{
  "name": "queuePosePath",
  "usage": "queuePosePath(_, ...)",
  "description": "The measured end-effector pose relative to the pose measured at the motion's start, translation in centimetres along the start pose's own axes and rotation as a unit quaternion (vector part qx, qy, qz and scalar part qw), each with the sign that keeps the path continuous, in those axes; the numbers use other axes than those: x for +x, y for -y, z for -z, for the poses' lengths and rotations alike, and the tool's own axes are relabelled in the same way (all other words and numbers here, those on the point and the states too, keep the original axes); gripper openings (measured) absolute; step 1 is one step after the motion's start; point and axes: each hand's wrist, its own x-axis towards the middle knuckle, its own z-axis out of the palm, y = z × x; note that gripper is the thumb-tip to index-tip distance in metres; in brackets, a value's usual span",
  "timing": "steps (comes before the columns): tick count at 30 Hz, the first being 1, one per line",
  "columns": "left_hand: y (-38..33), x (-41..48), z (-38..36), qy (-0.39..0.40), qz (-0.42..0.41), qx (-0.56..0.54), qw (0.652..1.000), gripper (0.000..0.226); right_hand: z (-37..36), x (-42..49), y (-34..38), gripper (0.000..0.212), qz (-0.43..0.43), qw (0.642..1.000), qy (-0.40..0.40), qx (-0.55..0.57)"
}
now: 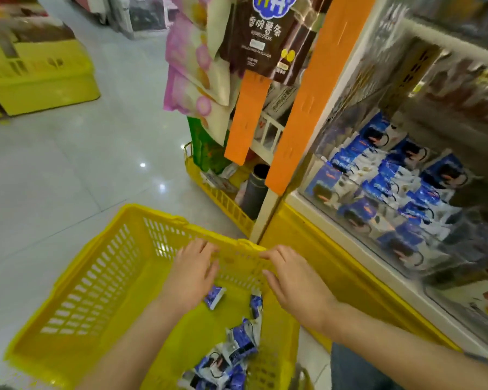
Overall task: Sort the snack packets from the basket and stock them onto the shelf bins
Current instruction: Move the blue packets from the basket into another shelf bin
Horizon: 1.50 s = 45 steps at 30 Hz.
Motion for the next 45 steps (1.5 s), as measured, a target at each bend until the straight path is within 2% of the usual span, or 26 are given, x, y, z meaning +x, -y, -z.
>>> queuePosePath(5,7.9,-1.8,-4.7,0.131,0.136,-0.01,0.982,0.034,-9.8,2.7,-0.4,0.04,-0.068,0.982,0.165,0.063)
queuePosePath(8,10.5,-1.6,-7.7,0.178,0.17,-0.053,0.968,0.037,-14.5,3.1,-1.0,0.046,-0.129,0.945,0.29,0.086)
queuePosePath(10,11.6,-0.9,-9.6,0.2,0.186,-0.084,0.958,0.043,-17.0,2.8,-1.0,0.051,-0.135,0.914,0.367,0.113)
queuePosePath(14,12.9,1.6,-12.4,0.149,0.234,-0.167,0.946,0.054,-20.0,2.4,-1.2,0.076,-0.082,0.845,0.508,0.144)
queuePosePath(16,13.3,2.6,-13.5,0.151,0.236,-0.197,0.939,0.057,-20.6,2.2,-1.3,0.09,-0.055,0.824,0.55,0.125)
queuePosePath(18,13.7,3.1,-14.6,0.16,0.226,-0.207,0.938,0.06,-21.0,2.2,-1.7,0.09,-0.029,0.83,0.548,0.097)
queuePosePath(22,14.1,3.6,-16.1,0.112,0.223,-0.147,0.957,0.052,-21.2,3.0,-3.0,0.062,-0.012,0.868,0.494,0.055)
queuePosePath(26,13.6,3.7,-17.0,0.09,0.226,-0.098,0.965,0.044,-21.7,3.5,-3.0,0.061,-0.109,0.872,0.47,0.08)
queuePosePath(29,14.0,2.9,-18.0,0.168,0.19,-0.04,0.967,0.05,-22.0,3.6,-2.9,0.062,-0.174,0.874,0.436,0.125)
queuePosePath(33,13.9,1.0,-18.5,0.248,0.16,0.023,0.955,0.045,-21.9,3.6,-2.8,0.061,-0.215,0.883,0.374,0.184)
queuePosePath(36,13.0,-0.6,-17.8,0.266,0.204,-0.083,0.938,0.035,-21.2,3.4,-2.5,0.064,-0.236,0.9,0.308,0.196)
queuePosePath(39,11.6,-1.5,-16.4,0.233,0.278,-0.219,0.906,0.028,-19.8,3.2,-2.1,0.064,-0.277,0.913,0.228,0.195)
queuePosePath(41,10.3,-1.7,-15.5,0.193,0.319,-0.273,0.887,0.024,-18.7,3.3,-1.6,0.062,-0.304,0.896,0.203,0.252)
queuePosePath(43,8.4,-1.6,-14.7,0.159,0.356,-0.323,0.862,0.021,-17.5,3.6,-0.9,0.053,-0.325,0.862,0.203,0.331)
queuePosePath(45,6.5,-1.4,-13.9,0.131,0.399,-0.383,0.822,0.02,-16.2,3.9,-0.2,0.042,-0.348,0.828,0.195,0.394)
